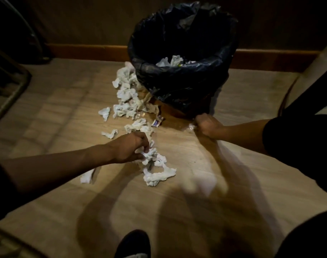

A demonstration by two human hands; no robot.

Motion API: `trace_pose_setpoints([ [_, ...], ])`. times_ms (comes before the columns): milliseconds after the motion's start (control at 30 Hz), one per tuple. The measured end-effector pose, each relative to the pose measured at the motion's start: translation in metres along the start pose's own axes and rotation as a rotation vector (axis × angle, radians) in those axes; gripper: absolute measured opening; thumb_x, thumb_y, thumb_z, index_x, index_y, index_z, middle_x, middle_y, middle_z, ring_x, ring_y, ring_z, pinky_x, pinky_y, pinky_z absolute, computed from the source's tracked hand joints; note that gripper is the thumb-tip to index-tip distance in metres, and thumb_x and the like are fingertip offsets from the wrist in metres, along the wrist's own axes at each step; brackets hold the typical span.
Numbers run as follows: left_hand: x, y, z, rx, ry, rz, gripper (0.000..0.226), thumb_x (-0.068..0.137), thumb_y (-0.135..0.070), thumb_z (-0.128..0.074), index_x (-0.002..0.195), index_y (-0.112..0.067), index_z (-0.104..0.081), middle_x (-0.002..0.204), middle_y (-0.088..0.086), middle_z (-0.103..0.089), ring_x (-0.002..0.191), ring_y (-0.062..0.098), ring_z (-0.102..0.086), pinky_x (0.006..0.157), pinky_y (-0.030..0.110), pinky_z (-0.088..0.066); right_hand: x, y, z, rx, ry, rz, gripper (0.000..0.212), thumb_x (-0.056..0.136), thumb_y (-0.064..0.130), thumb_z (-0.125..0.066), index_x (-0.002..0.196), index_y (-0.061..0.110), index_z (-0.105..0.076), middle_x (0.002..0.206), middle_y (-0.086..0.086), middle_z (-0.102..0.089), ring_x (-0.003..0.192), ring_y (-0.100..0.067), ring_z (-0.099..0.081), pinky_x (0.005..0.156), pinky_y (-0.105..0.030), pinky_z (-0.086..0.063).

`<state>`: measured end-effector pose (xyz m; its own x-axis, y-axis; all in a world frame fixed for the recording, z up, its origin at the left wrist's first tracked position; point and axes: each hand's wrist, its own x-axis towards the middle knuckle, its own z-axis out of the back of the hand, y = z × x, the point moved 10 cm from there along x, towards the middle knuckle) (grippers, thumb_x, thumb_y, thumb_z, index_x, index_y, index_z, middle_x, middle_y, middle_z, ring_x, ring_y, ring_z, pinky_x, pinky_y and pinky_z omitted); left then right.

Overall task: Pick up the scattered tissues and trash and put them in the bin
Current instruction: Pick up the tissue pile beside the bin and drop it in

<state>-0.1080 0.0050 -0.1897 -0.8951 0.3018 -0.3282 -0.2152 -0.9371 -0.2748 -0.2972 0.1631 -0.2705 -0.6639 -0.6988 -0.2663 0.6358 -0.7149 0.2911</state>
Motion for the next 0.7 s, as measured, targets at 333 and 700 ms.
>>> trace_pose_setpoints([
  [333,-0.048,0.044,-0.008,0.092,0.081,-0.007,0.019,0.085,-0.037,-0.072,0.099,-0.025,-0.067,0.129,-0.003,-0.051,0.120,0.017,-0.052,0.092,0.030,-0.048,-0.065,0.066,-0.036,-0.130,0.096,0.460,0.024,0.086,0.028,-0.061,0.107,0.020,-0.067,0.126,-0.005,-0.058,0.111,-0.023,-0.056,0.095,-0.034,-0.049],
  [700,0.007,0.030,-0.082,0.163,0.160,-0.214,0.020,0.082,-0.032,-0.073,0.095,-0.017,-0.068,0.147,0.008,-0.047,0.137,0.028,-0.039,0.105,0.035,-0.040,-0.106,0.168,-0.080,-0.234,0.300,0.830,0.012,0.083,0.027,-0.063,0.086,0.018,-0.070,0.152,-0.010,-0.044,0.140,-0.028,-0.038,0.111,-0.039,-0.041],
])
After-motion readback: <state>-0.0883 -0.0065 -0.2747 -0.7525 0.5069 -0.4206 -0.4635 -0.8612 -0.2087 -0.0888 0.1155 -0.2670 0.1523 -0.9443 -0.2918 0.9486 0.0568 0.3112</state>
